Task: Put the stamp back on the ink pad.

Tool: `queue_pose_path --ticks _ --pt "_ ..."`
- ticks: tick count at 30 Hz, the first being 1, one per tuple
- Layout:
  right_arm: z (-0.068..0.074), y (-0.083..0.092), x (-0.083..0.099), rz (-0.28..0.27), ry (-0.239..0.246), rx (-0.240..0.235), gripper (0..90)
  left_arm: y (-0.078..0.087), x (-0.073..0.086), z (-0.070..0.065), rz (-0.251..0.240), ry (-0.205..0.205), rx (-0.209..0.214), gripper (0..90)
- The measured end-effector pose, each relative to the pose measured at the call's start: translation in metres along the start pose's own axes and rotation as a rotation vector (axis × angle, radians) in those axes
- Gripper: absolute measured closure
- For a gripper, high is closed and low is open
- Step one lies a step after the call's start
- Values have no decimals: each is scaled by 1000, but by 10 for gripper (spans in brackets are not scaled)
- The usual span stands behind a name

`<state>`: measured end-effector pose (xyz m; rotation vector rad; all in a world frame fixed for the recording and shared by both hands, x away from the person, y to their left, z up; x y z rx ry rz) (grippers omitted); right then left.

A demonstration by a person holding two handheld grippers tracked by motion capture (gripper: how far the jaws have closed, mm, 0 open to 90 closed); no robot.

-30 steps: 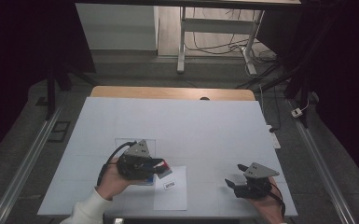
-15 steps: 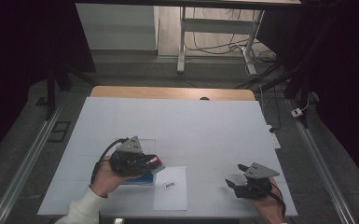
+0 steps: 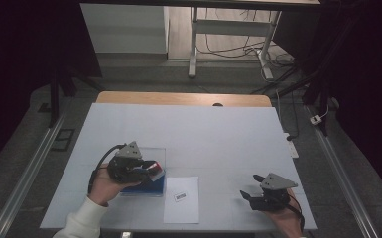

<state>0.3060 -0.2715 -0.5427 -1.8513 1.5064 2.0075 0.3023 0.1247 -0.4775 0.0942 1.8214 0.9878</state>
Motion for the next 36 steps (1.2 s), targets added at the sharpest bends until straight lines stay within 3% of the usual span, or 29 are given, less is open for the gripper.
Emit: queue_pose_path --ticks 24,36 --pt "-1 -1 1 4 -1 0 246 -6 29 26 104 42 -88 702" --pt "-1 -1 0 0 -2 -1 246 -17 44 32 191 27 -152 701"
Point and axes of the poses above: each handheld gripper's, and its own axes: y roughly backward along the jaws, x roughly out of its underside, z roughly to its left, the point moved 5 cm from there along -y, roughly forward along the jaws, and after that the axes turned 2 degrees about y, right-handed, at the moved point
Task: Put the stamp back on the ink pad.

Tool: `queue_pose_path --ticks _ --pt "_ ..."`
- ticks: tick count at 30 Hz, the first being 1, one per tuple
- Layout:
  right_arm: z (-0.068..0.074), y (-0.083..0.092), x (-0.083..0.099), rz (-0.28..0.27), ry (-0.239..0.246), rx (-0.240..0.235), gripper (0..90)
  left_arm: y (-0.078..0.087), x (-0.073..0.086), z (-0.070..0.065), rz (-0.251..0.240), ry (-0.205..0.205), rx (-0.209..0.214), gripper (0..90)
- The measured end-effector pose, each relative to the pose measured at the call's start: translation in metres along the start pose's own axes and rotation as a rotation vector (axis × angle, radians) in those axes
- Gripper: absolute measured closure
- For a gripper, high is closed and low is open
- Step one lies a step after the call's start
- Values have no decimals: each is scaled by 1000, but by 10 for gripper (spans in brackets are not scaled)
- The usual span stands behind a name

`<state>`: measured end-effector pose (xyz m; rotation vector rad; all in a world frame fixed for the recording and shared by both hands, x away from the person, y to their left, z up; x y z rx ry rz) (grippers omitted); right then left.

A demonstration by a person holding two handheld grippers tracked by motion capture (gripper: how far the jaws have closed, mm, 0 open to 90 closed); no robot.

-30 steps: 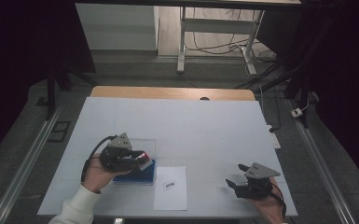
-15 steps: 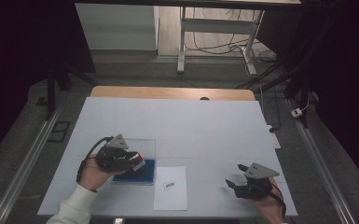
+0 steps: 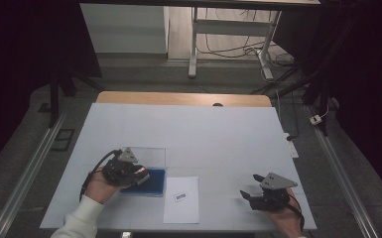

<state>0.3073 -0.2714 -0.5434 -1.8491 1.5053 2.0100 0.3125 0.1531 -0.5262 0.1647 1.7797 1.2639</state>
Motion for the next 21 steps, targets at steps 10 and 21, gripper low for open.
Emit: queue_pose_path --ticks 10,21 --pt "-1 -1 0 3 9 2 246 -3 3 -2 7 -9 -22 692" --pt "-1 -1 0 6 5 0 246 19 -3 -5 -180 19 -57 300"
Point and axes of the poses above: each handheld gripper's, and its own axes: y roughly backward along the jaws, x roughly out of its underside, z roughly to its left, the point moved 5 cm from there along -y, roughly forward along the jaws, and after that the axes turned 2 degrees about y, right-handed, at the moved point
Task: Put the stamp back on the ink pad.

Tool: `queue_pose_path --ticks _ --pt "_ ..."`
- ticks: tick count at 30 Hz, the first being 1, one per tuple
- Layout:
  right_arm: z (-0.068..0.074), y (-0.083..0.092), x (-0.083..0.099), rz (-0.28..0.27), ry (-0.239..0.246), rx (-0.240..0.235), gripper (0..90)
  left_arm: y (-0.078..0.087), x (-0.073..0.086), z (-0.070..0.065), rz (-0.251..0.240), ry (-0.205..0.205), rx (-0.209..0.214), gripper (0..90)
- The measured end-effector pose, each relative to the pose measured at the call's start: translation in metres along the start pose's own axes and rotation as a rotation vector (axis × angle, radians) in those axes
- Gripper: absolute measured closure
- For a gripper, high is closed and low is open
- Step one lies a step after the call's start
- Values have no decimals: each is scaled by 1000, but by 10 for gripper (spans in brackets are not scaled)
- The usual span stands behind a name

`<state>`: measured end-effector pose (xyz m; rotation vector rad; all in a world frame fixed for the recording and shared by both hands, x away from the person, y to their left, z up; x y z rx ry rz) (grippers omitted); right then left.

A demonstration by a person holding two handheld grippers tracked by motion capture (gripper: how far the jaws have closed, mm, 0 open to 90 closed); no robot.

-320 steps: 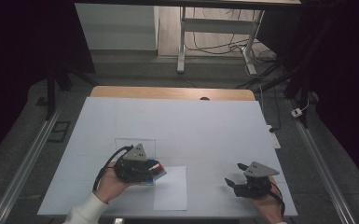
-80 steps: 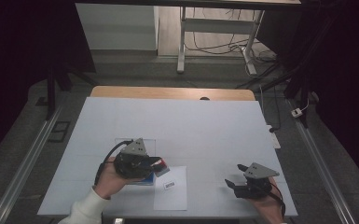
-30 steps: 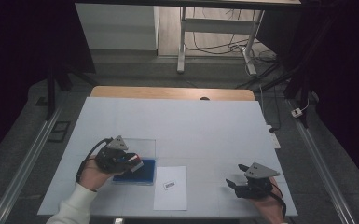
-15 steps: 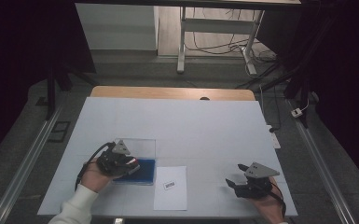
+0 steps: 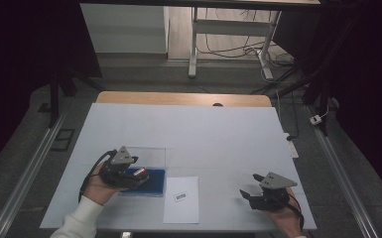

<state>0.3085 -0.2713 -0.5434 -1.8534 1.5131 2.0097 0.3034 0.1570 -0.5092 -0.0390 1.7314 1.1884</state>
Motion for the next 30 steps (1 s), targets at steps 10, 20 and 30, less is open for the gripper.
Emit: queue_pose_path --ticks 10,20,30 --pt "-1 0 0 -3 2 10 246 30 28 -4 -91 63 -15 278" --pt "-1 0 1 -12 -4 6 246 40 69 -4 -86 126 -35 276" --pt "-1 1 0 -24 -2 5 248 38 76 -2 -73 145 -29 277"
Point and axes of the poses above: each handheld gripper's, and its own axes: y roughly backward along the jaws, x roughly out of its underside, z roughly to its left, the point moved 5 cm from there along -y, roughly forward along the jaws, and after that the axes turned 2 degrees about y, right-handed, at the moved point
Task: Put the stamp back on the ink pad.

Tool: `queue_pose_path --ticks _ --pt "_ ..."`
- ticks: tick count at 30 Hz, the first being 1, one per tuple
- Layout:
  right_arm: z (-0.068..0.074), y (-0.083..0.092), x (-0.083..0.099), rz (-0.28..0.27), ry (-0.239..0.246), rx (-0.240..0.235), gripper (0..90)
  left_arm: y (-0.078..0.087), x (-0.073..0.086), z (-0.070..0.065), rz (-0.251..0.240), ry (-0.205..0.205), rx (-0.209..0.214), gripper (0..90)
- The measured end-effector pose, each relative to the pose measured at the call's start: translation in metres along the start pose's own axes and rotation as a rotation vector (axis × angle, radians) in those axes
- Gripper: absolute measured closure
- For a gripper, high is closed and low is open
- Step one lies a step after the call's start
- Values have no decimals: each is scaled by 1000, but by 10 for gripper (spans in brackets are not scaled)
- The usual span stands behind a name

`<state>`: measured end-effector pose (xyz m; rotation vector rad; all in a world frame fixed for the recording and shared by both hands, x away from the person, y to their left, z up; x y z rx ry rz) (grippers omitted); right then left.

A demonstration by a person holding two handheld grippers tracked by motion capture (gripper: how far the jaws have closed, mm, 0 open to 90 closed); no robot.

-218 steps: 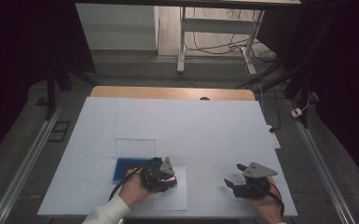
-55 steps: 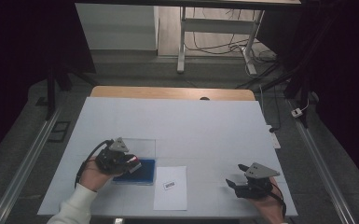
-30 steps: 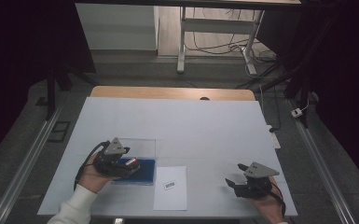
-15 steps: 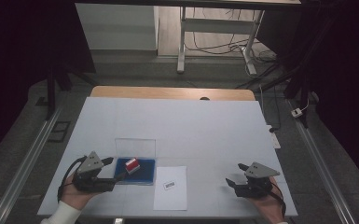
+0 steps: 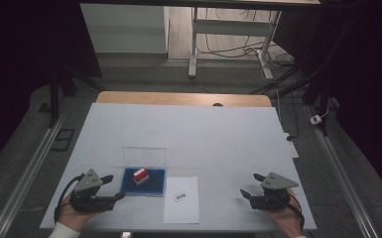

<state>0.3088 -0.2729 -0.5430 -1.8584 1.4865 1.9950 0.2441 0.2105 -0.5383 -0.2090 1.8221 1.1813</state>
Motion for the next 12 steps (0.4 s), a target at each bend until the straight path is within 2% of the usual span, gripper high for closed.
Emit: queue_pose_path --ticks 12 --pt "1 0 0 1 9 0 249 -1 1 2 5 9 -3 280"
Point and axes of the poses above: each handheld gripper's, and its own axes: y roughly backward along the jaws, x roughly out of its underside, z roughly to its left, the point moved 5 cm from there along -y, roughly forward along the jaws, and after that the axes turned 2 degrees about y, right-handed, at the moved point
